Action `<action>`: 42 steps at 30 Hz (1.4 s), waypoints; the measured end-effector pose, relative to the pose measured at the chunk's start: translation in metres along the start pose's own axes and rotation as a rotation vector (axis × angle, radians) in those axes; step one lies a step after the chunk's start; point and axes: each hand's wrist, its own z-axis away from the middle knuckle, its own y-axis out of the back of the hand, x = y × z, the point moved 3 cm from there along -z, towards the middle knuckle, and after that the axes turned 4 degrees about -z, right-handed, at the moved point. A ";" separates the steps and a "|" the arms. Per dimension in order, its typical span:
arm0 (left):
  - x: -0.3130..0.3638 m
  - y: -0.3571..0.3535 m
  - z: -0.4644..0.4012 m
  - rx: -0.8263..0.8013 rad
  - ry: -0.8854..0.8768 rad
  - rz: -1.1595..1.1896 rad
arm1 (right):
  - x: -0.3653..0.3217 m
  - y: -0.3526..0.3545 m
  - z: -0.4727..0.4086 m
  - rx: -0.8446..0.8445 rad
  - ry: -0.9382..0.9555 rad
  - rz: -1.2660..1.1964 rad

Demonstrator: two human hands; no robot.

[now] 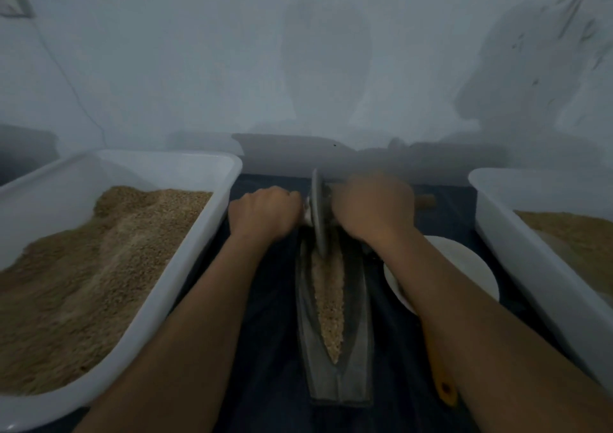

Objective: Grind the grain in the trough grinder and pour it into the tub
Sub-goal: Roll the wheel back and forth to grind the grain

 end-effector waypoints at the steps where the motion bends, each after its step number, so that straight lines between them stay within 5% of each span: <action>1: -0.001 0.001 0.006 -0.014 -0.003 -0.003 | -0.002 0.001 0.008 0.011 0.018 -0.005; 6: 0.011 0.017 0.089 0.293 -0.139 -0.079 | 0.013 0.010 0.062 -0.112 0.052 -0.080; 11: 0.005 0.018 0.144 0.441 -0.157 0.126 | 0.016 0.027 0.127 0.044 0.115 -0.127; 23: 0.016 0.020 -0.007 0.031 0.025 0.025 | 0.013 -0.006 -0.008 -0.163 -0.102 -0.060; 27: 0.024 0.023 0.028 0.239 -0.060 -0.151 | 0.020 -0.009 0.016 -0.176 -0.053 -0.071; 30: 0.019 0.023 0.072 0.306 -0.118 -0.063 | 0.022 0.002 0.066 -0.064 0.040 -0.147; 36: -0.001 0.016 0.131 0.255 -0.126 0.104 | 0.015 0.025 0.117 0.044 0.195 -0.148; 42: 0.013 0.012 0.060 0.188 -0.054 -0.018 | 0.010 0.001 0.042 -0.120 0.041 -0.093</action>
